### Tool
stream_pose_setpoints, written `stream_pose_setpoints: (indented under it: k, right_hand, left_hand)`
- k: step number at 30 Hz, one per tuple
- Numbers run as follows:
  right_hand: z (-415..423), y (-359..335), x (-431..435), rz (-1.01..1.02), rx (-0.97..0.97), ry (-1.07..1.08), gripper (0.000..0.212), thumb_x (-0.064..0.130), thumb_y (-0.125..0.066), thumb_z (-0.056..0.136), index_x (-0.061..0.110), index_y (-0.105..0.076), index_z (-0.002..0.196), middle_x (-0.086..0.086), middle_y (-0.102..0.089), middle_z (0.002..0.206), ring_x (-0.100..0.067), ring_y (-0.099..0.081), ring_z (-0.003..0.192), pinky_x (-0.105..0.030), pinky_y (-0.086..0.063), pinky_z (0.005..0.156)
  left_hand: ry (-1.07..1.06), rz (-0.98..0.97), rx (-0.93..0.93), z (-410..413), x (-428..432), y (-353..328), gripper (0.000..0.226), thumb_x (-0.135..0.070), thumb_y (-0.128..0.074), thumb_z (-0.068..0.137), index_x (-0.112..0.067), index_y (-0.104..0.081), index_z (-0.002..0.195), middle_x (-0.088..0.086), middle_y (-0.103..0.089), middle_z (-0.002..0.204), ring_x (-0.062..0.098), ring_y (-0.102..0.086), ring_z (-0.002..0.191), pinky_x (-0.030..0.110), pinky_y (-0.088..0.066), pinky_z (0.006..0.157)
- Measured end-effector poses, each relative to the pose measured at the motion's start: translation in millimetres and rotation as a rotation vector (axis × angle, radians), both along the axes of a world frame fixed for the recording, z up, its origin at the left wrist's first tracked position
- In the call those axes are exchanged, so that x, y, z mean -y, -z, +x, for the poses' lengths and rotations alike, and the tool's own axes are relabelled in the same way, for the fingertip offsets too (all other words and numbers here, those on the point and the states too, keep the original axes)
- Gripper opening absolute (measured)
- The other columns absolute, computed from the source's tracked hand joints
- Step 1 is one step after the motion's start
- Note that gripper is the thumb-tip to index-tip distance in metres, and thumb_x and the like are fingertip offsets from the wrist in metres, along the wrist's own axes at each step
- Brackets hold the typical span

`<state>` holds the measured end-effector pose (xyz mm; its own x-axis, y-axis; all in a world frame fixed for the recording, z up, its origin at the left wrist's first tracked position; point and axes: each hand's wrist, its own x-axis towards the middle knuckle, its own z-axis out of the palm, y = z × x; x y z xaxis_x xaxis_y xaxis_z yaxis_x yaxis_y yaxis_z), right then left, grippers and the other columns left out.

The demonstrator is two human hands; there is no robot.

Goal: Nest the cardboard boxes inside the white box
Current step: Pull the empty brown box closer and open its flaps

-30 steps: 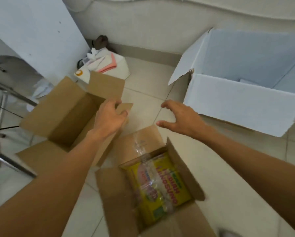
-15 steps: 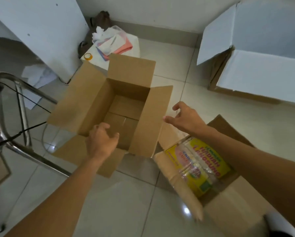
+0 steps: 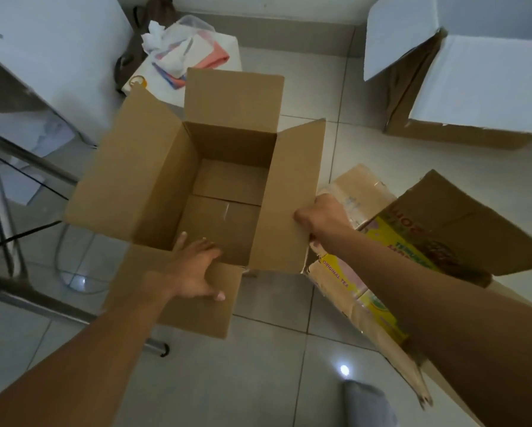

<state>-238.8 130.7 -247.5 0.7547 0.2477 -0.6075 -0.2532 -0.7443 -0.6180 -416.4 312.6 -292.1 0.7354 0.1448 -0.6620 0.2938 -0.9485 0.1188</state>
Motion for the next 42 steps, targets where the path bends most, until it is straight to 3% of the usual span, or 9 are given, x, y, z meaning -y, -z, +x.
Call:
stream_pose_setpoints:
  k: [5, 9, 17, 24, 32, 36, 38, 40, 42]
  right_hand:
    - [40, 7, -14, 0.047, 0.246, -0.032, 0.018, 0.017, -0.057, 0.084, 0.005, -0.058, 0.096, -0.013, -0.065, 0.094, -0.032, -0.063, 0.087, -0.040, -0.056, 0.078]
    - [88, 1, -20, -0.005, 0.467, -0.122, 0.016, 0.018, -0.059, 0.085, 0.006, -0.057, 0.096, -0.010, -0.059, 0.087, -0.025, -0.057, 0.076, -0.024, -0.041, 0.056]
    - [152, -16, -45, -0.141, 0.882, -0.436, 0.023, 0.026, -0.055, 0.088, 0.010, -0.057, 0.104, -0.008, -0.063, 0.092, -0.026, -0.060, 0.080, -0.034, -0.046, 0.065]
    - [146, -19, -24, -0.242, 0.897, -0.573, 0.061, 0.047, -0.067, 0.078, 0.013, -0.042, 0.123, -0.004, -0.055, 0.087, -0.024, -0.055, 0.077, -0.034, -0.042, 0.060]
    - [105, -17, 13, -0.365, 1.293, -0.512, 0.063, 0.052, -0.058, 0.083, 0.018, -0.033, 0.130, -0.017, -0.047, 0.123, -0.030, -0.053, 0.103, -0.034, -0.046, 0.063]
    - [55, -2, -12, -0.210, 0.749, -1.011, 0.071, 0.063, -0.053, 0.082, 0.031, -0.031, 0.140, -0.011, -0.039, 0.141, -0.030, -0.049, 0.121, -0.044, -0.047, 0.092]
    - [36, 14, -22, -0.306, 0.474, -1.196, 0.085, 0.070, -0.053, 0.077, 0.034, -0.021, 0.147, -0.014, -0.028, 0.152, -0.038, -0.038, 0.133, -0.051, -0.038, 0.103]
    - [26, 34, -25, -0.444, 0.449, -1.266, 0.095, 0.073, -0.055, 0.072, 0.034, -0.015, 0.149, -0.015, -0.015, 0.157, -0.044, -0.020, 0.140, -0.059, -0.028, 0.107]
    - [24, 49, -27, -0.549, 0.526, -1.261, 0.098, 0.073, -0.059, 0.069, 0.033, -0.016, 0.148, -0.013, -0.004, 0.160, -0.047, -0.007, 0.142, -0.067, -0.022, 0.107]
  left_hand:
    - [-0.192, -0.108, 0.167, 20, 12, 31, 0.063, -0.070, -0.061, 0.067, -0.033, -0.051, 0.117, -0.003, -0.056, 0.113, 0.021, -0.047, 0.110, 0.038, -0.039, 0.087]
    - [-0.076, -0.097, 0.404, 66, 51, 41, 0.039, -0.067, -0.053, 0.078, -0.031, -0.049, 0.092, -0.011, -0.057, 0.086, 0.014, -0.056, 0.082, 0.029, -0.036, 0.067]
    - [-0.032, -0.166, 0.607, 166, 88, 53, 0.028, -0.053, -0.041, 0.093, -0.025, -0.042, 0.087, -0.008, -0.054, 0.078, 0.011, -0.053, 0.067, 0.025, -0.040, 0.056]
    - [-0.306, -0.229, 0.453, 234, 96, 35, 0.046, -0.054, -0.048, 0.090, -0.012, -0.057, 0.107, 0.011, -0.063, 0.108, 0.028, -0.058, 0.096, 0.041, -0.048, 0.085]
    - [-0.040, 0.478, 0.378, 206, 1, -44, 0.029, -0.046, -0.062, 0.083, -0.018, -0.056, 0.086, 0.003, -0.062, 0.097, 0.022, -0.053, 0.084, 0.036, -0.043, 0.075]
    - [-0.152, 0.672, 0.279, 176, -54, -43, 0.033, -0.052, -0.063, 0.078, -0.021, -0.053, 0.083, 0.011, -0.056, 0.112, 0.031, -0.049, 0.107, 0.052, -0.034, 0.101]
    - [-0.161, 0.553, 0.203, 163, -64, -25, 0.050, -0.062, -0.059, 0.077, -0.023, -0.059, 0.109, 0.014, -0.045, 0.136, 0.033, -0.038, 0.126, 0.057, -0.022, 0.109]
    - [-0.087, 0.429, 0.129, 150, -62, -3, 0.071, -0.073, -0.048, 0.077, -0.029, -0.049, 0.133, 0.010, -0.029, 0.152, 0.028, -0.022, 0.140, 0.059, -0.002, 0.111]
    - [-0.048, 0.352, 0.037, 141, -55, 12, 0.084, -0.087, -0.031, 0.070, -0.033, -0.053, 0.130, 0.005, -0.044, 0.144, 0.023, -0.032, 0.136, 0.059, 0.004, 0.111]
